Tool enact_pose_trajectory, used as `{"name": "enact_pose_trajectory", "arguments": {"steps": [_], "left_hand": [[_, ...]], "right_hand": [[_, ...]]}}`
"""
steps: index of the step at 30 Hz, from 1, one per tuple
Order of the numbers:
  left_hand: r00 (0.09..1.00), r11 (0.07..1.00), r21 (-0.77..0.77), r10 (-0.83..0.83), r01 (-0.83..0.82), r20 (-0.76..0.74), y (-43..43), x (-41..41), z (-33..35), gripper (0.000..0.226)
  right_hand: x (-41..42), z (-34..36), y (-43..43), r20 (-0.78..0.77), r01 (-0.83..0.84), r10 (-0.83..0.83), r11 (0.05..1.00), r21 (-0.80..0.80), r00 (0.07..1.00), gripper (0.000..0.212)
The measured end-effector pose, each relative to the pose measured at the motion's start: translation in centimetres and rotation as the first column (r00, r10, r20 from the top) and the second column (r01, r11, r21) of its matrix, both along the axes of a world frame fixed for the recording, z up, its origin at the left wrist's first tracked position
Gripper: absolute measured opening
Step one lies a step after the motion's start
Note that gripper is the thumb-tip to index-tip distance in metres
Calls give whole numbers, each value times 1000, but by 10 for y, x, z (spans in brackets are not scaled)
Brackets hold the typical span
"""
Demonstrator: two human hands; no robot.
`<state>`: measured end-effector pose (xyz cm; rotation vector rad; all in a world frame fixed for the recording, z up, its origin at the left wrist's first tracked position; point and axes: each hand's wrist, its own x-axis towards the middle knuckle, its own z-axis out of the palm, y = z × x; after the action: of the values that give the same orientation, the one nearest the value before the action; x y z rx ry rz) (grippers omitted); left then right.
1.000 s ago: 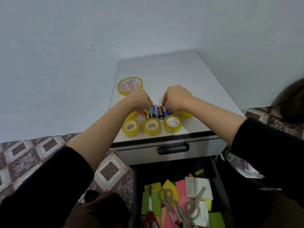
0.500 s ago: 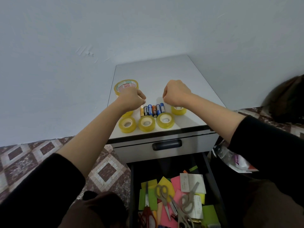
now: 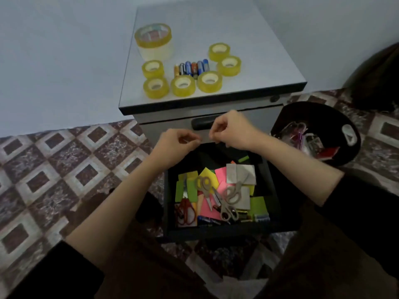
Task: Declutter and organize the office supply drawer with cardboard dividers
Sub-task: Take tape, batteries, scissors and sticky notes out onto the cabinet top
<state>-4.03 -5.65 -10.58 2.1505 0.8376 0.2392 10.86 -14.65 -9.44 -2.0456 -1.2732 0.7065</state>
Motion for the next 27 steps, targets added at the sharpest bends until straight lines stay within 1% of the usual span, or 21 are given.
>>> {"name": "enact_pose_trajectory", "arguments": {"steps": [2, 6, 9, 11, 13, 16, 18, 19, 21, 24, 26, 27], "left_hand": [[994, 997, -72, 12, -20, -108, -5, -12, -34, 10], [959, 988, -144, 6, -49, -284, -8, -32, -85, 10], [934, 975, -204, 15, -93, -357, -6, -38, -111, 7], [915, 971, -218, 1, -97, -404, -4, -39, -124, 12], [900, 971, -220, -10, -96, -436, -2, -38, -136, 16], [871, 971, -217, -19, -101, -490, 2, -33, -151, 19], [845, 972, -206, -15, -112, -535, 5, -30, -159, 23], [830, 974, -195, -16, -112, -558, 7, -28, -162, 25], [778, 983, -175, -63, -61, -625, 10, -24, -168, 28], [652, 976, -213, -191, 46, -733, 6, -18, -175, 25], [620, 973, -221, -212, 64, -756, 3, -15, -180, 24], [618, 974, -216, -209, 64, -758, 3, -14, -183, 22]], "right_hand": [[-4, -32, -12, -58, 2, -6, 997, -73, 998, 12], [-8, -88, -30, -75, -5, -12, 976, -218, 997, 13], [-9, -124, -38, -81, -17, -11, 941, -337, 997, 11], [-8, -147, -42, -53, -17, -6, 905, -425, 999, 12], [-9, -166, -45, -17, -30, 24, 849, -527, 1000, 13], [-16, -180, -49, 19, -116, 177, 716, -689, 984, 29], [-22, -183, -51, 21, -164, 276, 627, -762, 961, 41], [-24, -184, -52, 32, -164, 300, 604, -780, 953, 43], [-28, -188, -53, 47, -155, 310, 594, -789, 950, 48], [-37, -196, -51, 53, -127, 273, 599, -791, 961, 69], [-44, -199, -51, 101, -70, 239, 615, -785, 966, 82], [-48, -201, -52, 129, -45, 230, 626, -779, 965, 84]]}}
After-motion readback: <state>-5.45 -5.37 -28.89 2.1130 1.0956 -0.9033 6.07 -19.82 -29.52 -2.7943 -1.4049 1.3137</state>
